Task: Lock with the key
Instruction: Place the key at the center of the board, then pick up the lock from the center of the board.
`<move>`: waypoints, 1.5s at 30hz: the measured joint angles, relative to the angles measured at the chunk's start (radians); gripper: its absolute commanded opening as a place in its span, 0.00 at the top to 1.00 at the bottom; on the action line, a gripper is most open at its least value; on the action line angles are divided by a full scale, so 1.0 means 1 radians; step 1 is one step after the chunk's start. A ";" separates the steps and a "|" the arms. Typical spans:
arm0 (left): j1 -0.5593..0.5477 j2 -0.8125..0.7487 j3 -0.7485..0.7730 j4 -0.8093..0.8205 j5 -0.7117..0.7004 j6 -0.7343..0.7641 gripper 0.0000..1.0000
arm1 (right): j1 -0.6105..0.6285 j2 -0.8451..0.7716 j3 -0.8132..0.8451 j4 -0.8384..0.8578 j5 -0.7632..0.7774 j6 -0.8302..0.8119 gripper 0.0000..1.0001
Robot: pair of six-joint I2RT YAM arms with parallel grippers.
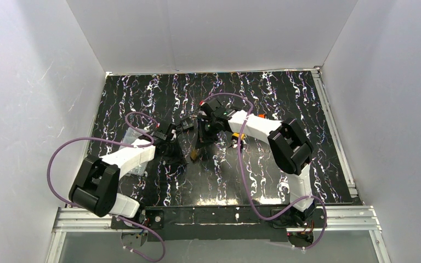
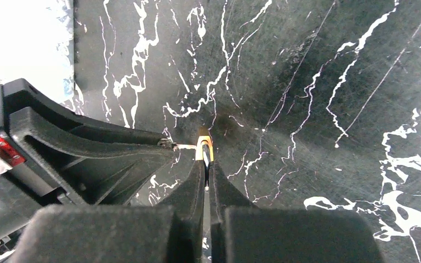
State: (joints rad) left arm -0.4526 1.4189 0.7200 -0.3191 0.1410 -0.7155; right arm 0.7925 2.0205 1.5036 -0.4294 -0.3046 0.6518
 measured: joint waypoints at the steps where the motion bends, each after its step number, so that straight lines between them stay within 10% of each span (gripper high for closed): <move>1: 0.000 0.001 -0.003 0.000 -0.002 -0.003 1.00 | 0.001 0.000 0.000 0.000 -0.003 0.001 0.99; 9: 0.000 0.034 -0.006 -0.002 -0.022 -0.006 0.85 | 0.014 0.042 0.027 0.010 -0.004 0.000 0.99; 19: -0.001 0.013 0.026 -0.061 -0.071 0.034 0.35 | 0.023 0.091 0.028 0.016 -0.008 -0.006 0.99; 31: 0.000 -0.198 0.121 -0.175 -0.107 0.065 0.20 | 0.039 0.092 0.028 0.014 -0.004 -0.038 0.32; 45: -0.001 -0.426 0.196 -0.296 -0.059 0.124 0.02 | 0.020 -0.226 -0.043 -0.051 0.144 -0.056 0.22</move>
State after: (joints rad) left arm -0.4534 0.9924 0.9157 -0.6155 0.0822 -0.5915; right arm 0.8127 1.7947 1.4609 -0.4805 -0.1608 0.5953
